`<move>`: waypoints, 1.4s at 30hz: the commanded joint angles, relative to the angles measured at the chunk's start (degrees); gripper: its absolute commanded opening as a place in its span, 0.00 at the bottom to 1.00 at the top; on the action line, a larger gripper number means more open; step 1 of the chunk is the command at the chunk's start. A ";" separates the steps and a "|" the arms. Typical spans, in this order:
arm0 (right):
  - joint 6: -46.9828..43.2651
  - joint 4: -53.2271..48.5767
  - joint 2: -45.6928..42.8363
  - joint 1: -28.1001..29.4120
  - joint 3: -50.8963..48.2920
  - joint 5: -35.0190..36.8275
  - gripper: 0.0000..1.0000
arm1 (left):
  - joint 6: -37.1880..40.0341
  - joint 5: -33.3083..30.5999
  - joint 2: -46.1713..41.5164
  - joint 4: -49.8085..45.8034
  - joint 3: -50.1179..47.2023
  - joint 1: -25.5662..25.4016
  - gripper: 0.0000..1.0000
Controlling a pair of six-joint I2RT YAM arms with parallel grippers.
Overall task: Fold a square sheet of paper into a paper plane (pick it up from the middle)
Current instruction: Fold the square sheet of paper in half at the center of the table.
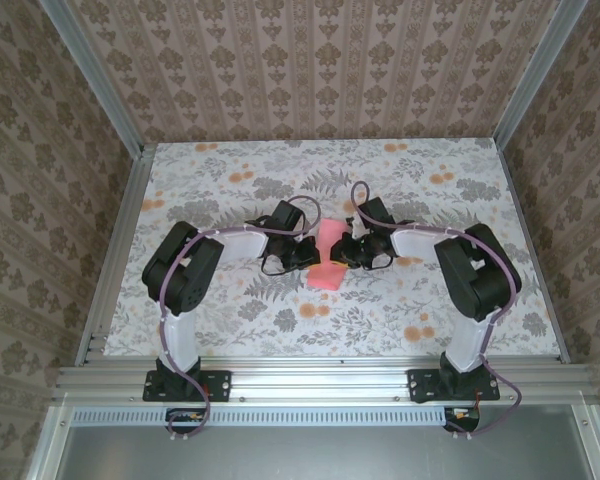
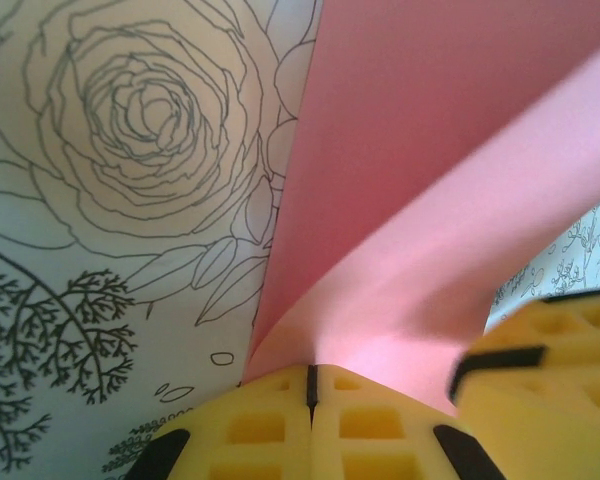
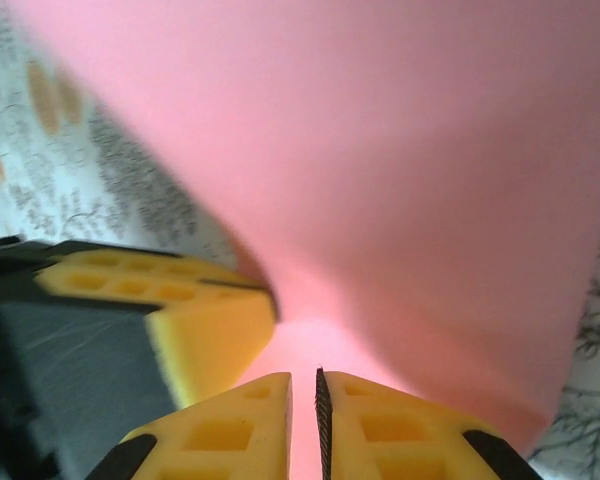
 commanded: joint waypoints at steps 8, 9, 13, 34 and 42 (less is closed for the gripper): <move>-0.27 -1.42 -0.69 1.26 -6.03 -1.11 0.17 | 0.16 -5.95 5.07 -8.40 -1.80 -0.75 0.04; -0.51 -2.13 -0.43 1.20 -5.87 -0.49 0.17 | 0.19 -6.04 5.06 -8.40 -1.72 -0.74 0.04; -2.43 -6.53 -2.06 1.71 -4.23 4.10 0.15 | 0.13 -6.00 5.11 -8.56 -1.54 -0.81 0.04; 0.51 3.39 -5.81 3.36 -12.91 -2.49 0.16 | 0.11 -6.04 5.35 -8.22 -1.40 -0.81 0.03; -0.71 1.63 -4.29 3.32 -13.57 -1.68 0.16 | 0.35 -6.12 5.28 -8.34 -1.38 -0.81 0.03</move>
